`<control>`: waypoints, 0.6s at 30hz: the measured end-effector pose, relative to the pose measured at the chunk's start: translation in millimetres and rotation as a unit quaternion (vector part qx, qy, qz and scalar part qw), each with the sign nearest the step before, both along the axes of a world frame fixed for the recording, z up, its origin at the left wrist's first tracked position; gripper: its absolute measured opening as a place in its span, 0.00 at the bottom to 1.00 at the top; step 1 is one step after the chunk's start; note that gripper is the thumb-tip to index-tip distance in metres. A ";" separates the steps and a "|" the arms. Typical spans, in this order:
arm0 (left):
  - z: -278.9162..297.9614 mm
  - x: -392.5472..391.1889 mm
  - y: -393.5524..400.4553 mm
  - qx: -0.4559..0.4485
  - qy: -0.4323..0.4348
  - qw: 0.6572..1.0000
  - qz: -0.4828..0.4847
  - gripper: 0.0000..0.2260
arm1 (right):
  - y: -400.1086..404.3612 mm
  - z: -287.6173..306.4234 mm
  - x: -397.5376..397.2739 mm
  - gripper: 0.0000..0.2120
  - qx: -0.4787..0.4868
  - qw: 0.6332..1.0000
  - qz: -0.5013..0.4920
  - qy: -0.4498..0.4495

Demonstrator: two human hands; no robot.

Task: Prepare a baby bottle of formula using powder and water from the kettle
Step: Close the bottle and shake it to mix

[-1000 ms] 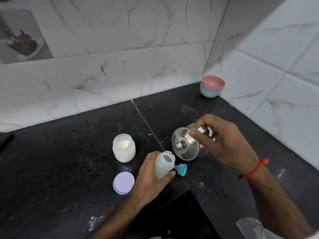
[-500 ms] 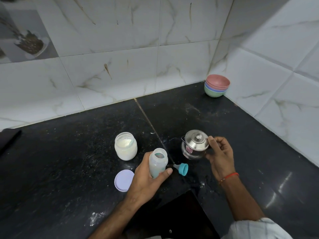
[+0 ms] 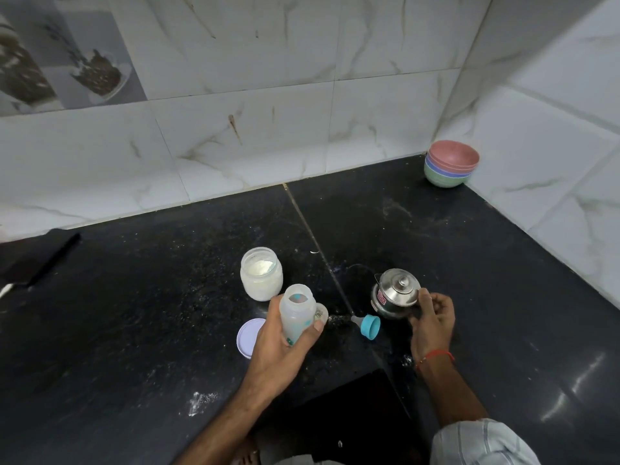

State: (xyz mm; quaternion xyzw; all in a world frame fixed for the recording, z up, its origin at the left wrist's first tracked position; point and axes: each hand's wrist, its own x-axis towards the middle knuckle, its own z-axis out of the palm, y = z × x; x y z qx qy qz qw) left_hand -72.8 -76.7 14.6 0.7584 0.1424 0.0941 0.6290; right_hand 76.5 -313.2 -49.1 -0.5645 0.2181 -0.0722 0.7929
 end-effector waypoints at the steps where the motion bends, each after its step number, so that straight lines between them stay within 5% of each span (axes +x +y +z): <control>1: -0.7 -0.7 -0.7 0.008 0.003 1.000 -0.001 0.18 | 0.8 -2.5 0.9 0.09 -0.005 1.000 -0.006 0.001; 6: -0.8 -2.6 -4.2 0.024 0.002 1.000 -0.011 0.21 | 5.2 -3.9 -1.4 0.06 -0.088 0.996 -0.023 -0.001; 8: -1.5 -3.3 -4.2 0.026 -0.002 1.000 -0.016 0.25 | 7.0 7.3 -9.8 0.13 -0.216 0.974 -0.051 -0.033; 10: -1.6 -3.8 -4.1 0.033 -0.008 0.999 -0.016 0.26 | 11.3 20.4 -23.0 0.14 -0.379 0.912 -0.053 -0.146; 13: -3.8 -2.8 -5.1 0.035 -0.011 0.999 -0.011 0.26 | 26.9 24.9 -42.3 0.07 -0.537 0.784 0.118 -0.288; 16: -4.9 -0.8 -7.4 0.027 -0.009 1.000 -0.011 0.26 | 38.4 -3.2 -50.0 0.15 -0.697 0.622 0.247 -0.258; 18: -2.5 -0.2 -8.5 0.026 -0.005 1.000 -0.016 0.24 | 39.1 -20.8 -51.2 0.21 -0.711 0.615 0.295 -0.171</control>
